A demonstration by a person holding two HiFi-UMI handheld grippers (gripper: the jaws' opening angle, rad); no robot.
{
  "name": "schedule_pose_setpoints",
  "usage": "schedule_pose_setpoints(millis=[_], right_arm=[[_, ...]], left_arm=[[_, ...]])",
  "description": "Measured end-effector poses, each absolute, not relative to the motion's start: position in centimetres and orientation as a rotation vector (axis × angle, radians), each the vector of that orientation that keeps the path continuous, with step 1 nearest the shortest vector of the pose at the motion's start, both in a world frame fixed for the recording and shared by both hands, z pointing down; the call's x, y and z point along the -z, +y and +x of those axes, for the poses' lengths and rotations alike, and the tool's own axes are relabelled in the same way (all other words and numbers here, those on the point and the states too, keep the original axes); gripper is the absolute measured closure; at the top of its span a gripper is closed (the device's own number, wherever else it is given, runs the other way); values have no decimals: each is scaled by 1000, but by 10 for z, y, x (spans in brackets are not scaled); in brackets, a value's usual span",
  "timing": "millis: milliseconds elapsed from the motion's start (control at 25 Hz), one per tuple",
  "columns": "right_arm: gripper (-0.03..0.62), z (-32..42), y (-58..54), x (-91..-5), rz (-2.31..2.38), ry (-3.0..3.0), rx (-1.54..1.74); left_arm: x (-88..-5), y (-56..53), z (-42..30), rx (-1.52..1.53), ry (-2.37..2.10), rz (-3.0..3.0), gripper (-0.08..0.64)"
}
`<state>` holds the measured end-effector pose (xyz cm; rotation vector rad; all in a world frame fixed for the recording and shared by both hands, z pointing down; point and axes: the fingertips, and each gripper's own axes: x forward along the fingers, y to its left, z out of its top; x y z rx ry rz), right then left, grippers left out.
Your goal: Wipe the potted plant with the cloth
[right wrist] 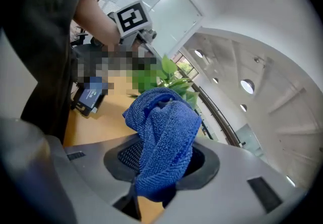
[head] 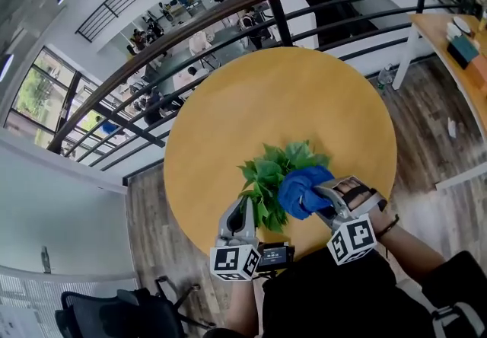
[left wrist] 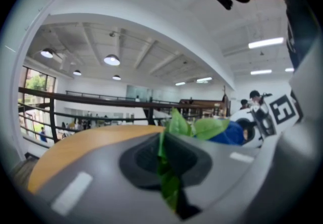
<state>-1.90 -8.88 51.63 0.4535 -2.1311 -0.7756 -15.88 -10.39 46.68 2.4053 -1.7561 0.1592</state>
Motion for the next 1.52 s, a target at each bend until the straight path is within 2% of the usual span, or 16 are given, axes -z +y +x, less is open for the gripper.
schedule_pose_setpoints(millis=[160,560,840,1080,1520], right_arm=[[428,-11,-80,-516,373,-2148,778],[428,-25,-150,-407,655,-2250,917],[428,-74,-175,-459,477,-2127,949],[428,-51,-218,-488,526,-1933,951],[428,-38,-216,-404,786,-2229,785]], left_arm=[[-467,-105,-161,-145,-1745,2394,555],[-470,-104,-164,-152,-1736,2397,555],[-467,-100,-155,-202,-1733,2434,555],[-468,-99,-155,-199,-1729,2438,555],[-467,-97,-154,-183,-1729,2426,555]])
